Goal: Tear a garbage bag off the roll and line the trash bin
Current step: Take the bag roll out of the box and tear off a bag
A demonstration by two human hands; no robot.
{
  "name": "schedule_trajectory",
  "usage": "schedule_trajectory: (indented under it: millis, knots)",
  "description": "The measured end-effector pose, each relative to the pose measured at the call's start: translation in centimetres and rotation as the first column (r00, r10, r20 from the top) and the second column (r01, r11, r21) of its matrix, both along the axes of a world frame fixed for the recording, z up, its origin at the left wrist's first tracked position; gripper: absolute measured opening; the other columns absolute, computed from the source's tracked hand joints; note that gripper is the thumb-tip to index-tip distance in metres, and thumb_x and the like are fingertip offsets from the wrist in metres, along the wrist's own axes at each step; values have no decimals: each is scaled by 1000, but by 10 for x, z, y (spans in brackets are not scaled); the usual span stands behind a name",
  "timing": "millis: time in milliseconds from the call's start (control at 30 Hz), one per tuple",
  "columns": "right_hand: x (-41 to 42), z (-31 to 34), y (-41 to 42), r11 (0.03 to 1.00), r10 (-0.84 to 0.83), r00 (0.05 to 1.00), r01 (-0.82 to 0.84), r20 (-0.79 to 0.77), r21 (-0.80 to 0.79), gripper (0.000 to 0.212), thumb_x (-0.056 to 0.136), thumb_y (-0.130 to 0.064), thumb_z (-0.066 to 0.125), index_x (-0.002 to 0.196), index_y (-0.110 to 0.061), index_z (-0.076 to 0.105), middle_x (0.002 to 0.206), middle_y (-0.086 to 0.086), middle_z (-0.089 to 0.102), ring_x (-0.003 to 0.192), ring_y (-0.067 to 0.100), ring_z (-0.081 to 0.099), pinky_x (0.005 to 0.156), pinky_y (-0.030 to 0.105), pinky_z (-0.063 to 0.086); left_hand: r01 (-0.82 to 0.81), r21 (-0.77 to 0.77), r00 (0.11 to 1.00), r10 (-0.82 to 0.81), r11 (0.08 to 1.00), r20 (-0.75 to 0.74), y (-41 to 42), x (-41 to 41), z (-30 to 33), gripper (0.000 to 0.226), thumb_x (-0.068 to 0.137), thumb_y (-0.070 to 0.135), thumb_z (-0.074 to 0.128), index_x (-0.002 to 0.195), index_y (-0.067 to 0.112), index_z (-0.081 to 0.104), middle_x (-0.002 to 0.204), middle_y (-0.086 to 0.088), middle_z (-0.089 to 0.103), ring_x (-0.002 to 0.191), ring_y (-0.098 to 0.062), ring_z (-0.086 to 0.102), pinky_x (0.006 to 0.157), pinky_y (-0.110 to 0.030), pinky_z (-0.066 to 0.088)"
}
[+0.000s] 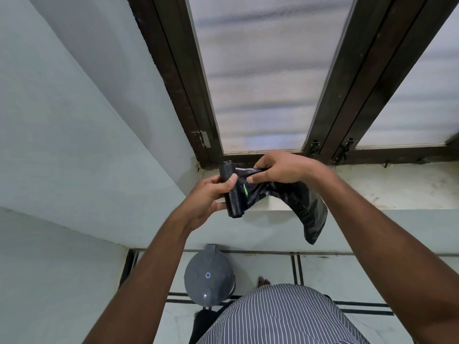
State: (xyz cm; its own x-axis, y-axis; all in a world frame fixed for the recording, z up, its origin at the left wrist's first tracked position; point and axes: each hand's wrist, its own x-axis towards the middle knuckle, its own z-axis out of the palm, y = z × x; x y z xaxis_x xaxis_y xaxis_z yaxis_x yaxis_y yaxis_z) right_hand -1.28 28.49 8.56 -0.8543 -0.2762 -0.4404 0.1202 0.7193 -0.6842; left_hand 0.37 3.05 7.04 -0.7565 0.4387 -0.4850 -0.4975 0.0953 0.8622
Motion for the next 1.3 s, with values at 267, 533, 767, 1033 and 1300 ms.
schedule_trajectory:
  millis: [267, 533, 767, 1033, 1300]
  knots:
    - [2, -17, -9, 987, -72, 991, 55, -109, -153, 30, 103, -43, 78, 94, -16, 86, 74, 12, 69, 63, 13, 50, 65, 34, 36, -90, -56, 995, 86, 994, -59, 3, -6, -4, 38, 101, 33, 72, 133, 11, 73, 126, -9, 80, 123, -30, 72, 113, -54, 53]
    - [0, -24, -18, 992, -67, 979, 45, -194, -115, 39, 105, -39, 76, 85, -6, 80, 60, -3, 50, 53, 11, 38, 51, 25, 28, -126, -52, 990, 123, 991, -67, 2, -9, -10, 38, 101, 28, 73, 132, 6, 73, 127, -13, 79, 122, -34, 73, 113, -53, 54]
    - [1, -25, -28, 993, -58, 975, 34, -215, -115, 40, 105, -39, 75, 81, -7, 78, 58, -4, 54, 53, 13, 42, 57, 32, 33, -159, -44, 985, 156, 986, -68, -5, -10, -12, 35, 101, 23, 73, 131, 4, 73, 128, -16, 78, 122, -35, 73, 114, -52, 54]
    - [10, -25, -21, 958, -79, 995, 58, -62, -282, 37, 104, -44, 77, 83, -14, 82, 66, -1, 56, 60, 15, 43, 56, 26, 32, -134, -61, 990, 131, 989, -51, -12, -14, -7, 38, 103, 31, 71, 132, 7, 72, 128, -9, 79, 123, -32, 73, 113, -50, 55]
    - [12, -23, -19, 976, -88, 986, 57, -141, -210, 35, 102, -38, 81, 84, -8, 80, 60, -1, 51, 52, 13, 39, 50, 23, 28, -134, -48, 990, 131, 990, -58, -5, -11, -8, 29, 104, 20, 69, 124, 0, 74, 126, -19, 78, 120, -37, 74, 109, -51, 57]
